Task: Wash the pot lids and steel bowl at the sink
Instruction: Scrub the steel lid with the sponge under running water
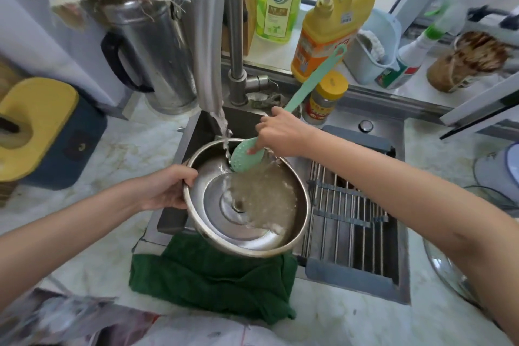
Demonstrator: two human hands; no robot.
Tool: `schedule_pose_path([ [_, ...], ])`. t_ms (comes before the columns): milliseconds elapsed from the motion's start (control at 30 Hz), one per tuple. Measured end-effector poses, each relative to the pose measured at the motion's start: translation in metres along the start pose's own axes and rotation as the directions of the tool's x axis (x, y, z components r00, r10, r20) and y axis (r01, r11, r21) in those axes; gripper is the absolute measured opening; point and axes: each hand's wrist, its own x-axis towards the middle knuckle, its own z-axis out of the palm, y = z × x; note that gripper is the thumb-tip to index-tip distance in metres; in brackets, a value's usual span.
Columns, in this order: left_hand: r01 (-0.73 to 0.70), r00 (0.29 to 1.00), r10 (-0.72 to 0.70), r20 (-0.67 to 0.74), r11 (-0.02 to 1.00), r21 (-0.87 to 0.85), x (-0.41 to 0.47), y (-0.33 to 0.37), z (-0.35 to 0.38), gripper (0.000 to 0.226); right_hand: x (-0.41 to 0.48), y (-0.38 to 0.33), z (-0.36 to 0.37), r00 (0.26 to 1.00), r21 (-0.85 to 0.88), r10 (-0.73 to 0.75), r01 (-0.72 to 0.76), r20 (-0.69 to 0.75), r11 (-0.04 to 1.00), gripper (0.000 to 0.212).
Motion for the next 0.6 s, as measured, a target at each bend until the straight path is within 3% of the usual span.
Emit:
schedule_pose_path([
  [100,0.014,1.0,-0.014,0.015,1.0,0.011,0.003,0.002,0.003,0.019,0.01,-0.004,-0.004,0.993,-0.069,-0.043,0.035,-0.11,0.997,0.028],
  [200,0.051,0.999,-0.051,0.016,0.999,0.003,0.009,0.0,-0.001,0.036,0.025,-0.012,-0.013,0.945,-0.154,-0.176,0.137,-0.277,0.979,0.021],
  [300,0.081,0.997,-0.081,0.021,0.997,-0.008,0.01,-0.002,-0.005,0.044,0.036,-0.018,-0.018,0.922,-0.212,-0.25,0.192,-0.295,0.958,0.022],
  [367,0.067,0.998,-0.067,0.008,0.998,0.009,0.009,0.0,-0.007,0.041,0.033,-0.014,-0.019,0.964,-0.089,-0.121,0.102,-0.236,0.991,0.023],
  [433,0.035,0.999,-0.035,-0.013,0.999,0.002,0.007,0.002,-0.011,0.03,0.022,-0.011,-0.018,0.996,0.008,0.077,-0.077,-0.044,0.997,0.032],
  [500,0.018,0.999,-0.018,-0.028,1.0,-0.005,0.006,0.004,-0.013,0.022,0.009,-0.012,-0.023,0.962,0.046,0.246,-0.252,0.117,0.967,0.039],
  [600,0.018,1.0,-0.018,0.004,1.0,0.016,0.005,0.001,-0.009,0.022,-0.001,-0.017,-0.026,0.948,0.096,0.287,-0.301,0.138,0.949,0.044],
])
